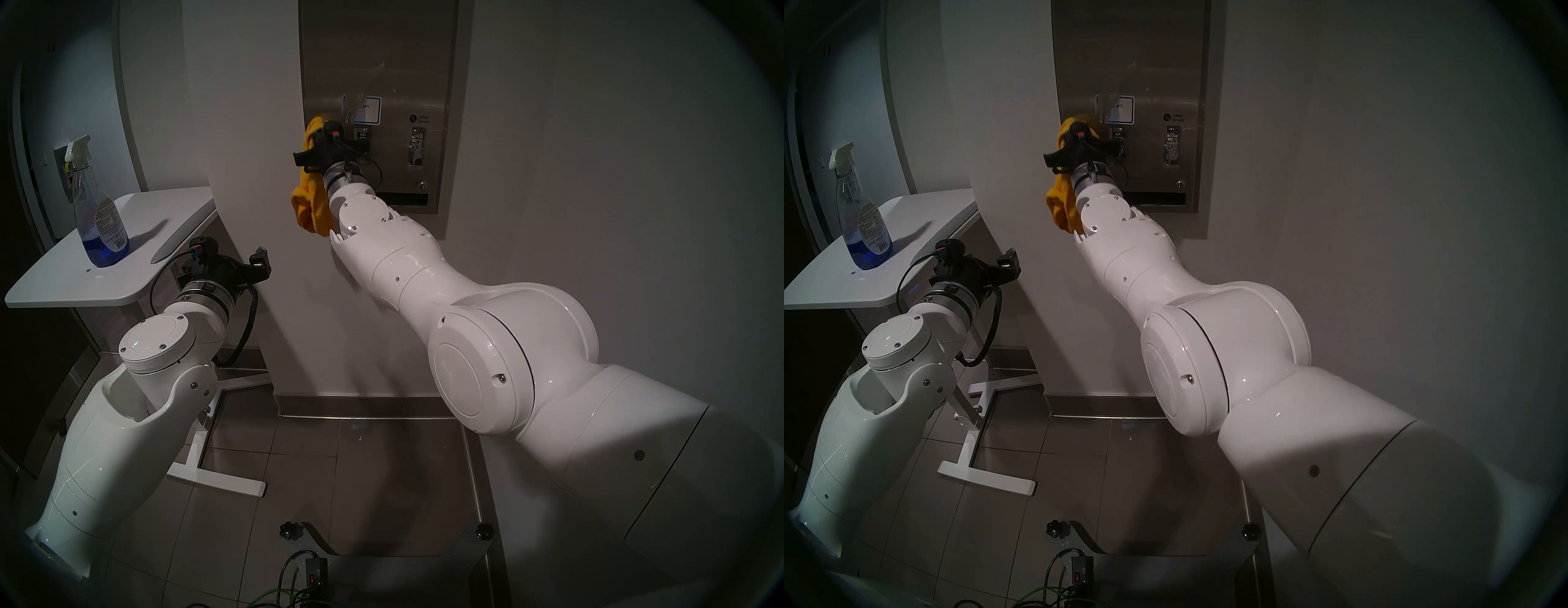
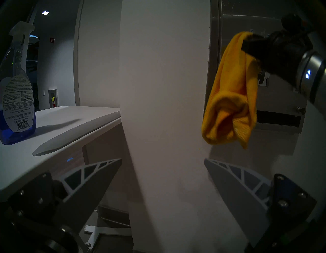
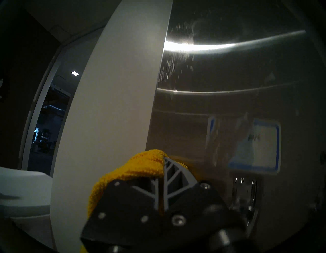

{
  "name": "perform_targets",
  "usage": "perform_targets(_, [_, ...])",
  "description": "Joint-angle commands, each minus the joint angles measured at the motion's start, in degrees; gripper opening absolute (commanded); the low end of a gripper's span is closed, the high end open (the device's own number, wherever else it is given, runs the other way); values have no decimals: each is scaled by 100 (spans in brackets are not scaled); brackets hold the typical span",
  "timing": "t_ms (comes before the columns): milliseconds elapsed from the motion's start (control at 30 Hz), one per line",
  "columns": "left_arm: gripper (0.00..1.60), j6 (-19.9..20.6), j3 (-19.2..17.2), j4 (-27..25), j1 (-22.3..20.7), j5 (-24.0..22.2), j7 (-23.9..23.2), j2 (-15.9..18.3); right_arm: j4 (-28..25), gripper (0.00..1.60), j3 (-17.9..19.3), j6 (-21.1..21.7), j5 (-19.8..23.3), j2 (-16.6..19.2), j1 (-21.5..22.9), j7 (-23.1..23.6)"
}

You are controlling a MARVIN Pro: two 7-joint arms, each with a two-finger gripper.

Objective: Pick up the cloth and wipe the surface

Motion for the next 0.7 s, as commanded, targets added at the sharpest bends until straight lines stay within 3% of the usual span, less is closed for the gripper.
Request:
perform_targets(0, [160,-71,-117,-154,-179,-15,-14,-13,-197,0,-76,-238,-109,-22,464,-168])
perform_targets(333, [160,-71,-136,-164,-186,-44,-21,-24,166,0,-359,-327,-191,-22,-60,273])
perform_targets(667, [160,-72,-138,-166,-187,-64,-17,-18,73,0,-418,-298,-145,-17,-342,949])
